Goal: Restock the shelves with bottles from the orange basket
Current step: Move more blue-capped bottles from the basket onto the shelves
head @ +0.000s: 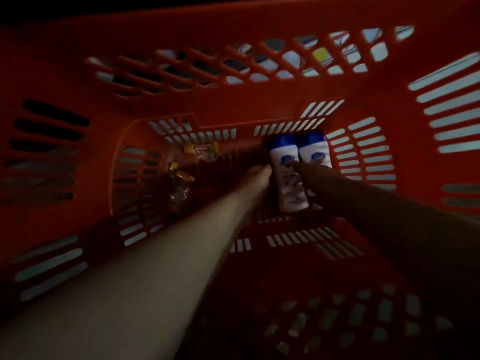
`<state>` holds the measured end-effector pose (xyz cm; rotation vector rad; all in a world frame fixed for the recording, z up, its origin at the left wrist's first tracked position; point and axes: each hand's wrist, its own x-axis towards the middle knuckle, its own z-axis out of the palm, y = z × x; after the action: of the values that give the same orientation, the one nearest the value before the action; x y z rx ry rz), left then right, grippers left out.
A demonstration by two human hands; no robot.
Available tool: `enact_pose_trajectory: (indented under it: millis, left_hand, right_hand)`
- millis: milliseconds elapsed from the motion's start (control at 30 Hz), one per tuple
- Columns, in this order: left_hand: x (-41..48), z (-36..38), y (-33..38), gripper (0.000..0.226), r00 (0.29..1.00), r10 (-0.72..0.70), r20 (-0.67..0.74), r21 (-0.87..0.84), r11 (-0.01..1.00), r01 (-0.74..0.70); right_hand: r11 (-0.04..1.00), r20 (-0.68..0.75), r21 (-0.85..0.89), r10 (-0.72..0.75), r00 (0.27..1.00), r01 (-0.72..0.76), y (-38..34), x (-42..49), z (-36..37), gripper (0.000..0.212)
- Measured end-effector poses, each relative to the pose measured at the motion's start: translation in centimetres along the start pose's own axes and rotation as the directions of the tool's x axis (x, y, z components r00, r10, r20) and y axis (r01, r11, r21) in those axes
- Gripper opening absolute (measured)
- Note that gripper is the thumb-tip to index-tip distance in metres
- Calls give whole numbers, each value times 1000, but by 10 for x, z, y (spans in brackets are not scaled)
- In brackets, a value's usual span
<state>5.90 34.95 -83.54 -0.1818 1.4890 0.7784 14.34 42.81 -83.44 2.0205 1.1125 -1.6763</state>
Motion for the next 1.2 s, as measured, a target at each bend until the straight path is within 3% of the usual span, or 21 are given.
enact_pose_trajectory:
  millis: [67,200,267,367,467,500,600,733,1033,1200]
  left_hand:
    - [12,9,-8,23,996,-41,75,-106,993,49]
    - [16,15,-17,13,999,-43,7,-142,989,43]
    - [14,9,-22,34,997,-15,-72,-165,986,3]
    - [-9,-1,-20,38,986,37,-161,-122,991,-57]
    - [-48,-10,-5,40,974,88,-207,-86,990,-108]
    - [-62,-14,-2,37,973,107,-205,-63,990,-123]
    - [-113,-26,7,33,958,190,-214,-52,977,-205]
    - [-199,-39,25,13,956,240,-169,-192,943,-271]
    - [-417,-55,86,19,898,379,-225,-329,837,-436]
    - [-529,-69,104,24,876,461,-143,-347,806,-480]
  right_hand:
    - [999,24,-43,-21,999,22,4,10,9,39]
    - [970,-11,-201,-140,990,135,13,17,22,41]
    - [966,12,-220,-137,990,137,13,9,23,45]
    - [988,95,-81,-123,988,131,9,-19,21,41]
    - [968,142,248,-66,988,29,2,-70,20,39]
    - [966,173,254,-87,981,41,2,-86,20,38]
    - [958,206,273,-152,967,92,-4,-142,17,33]
    - [912,263,385,-253,931,139,-20,-222,11,25]
    - [884,409,368,-433,803,289,-77,-428,-17,32]
    - [861,434,292,-508,744,417,-96,-544,-31,28]
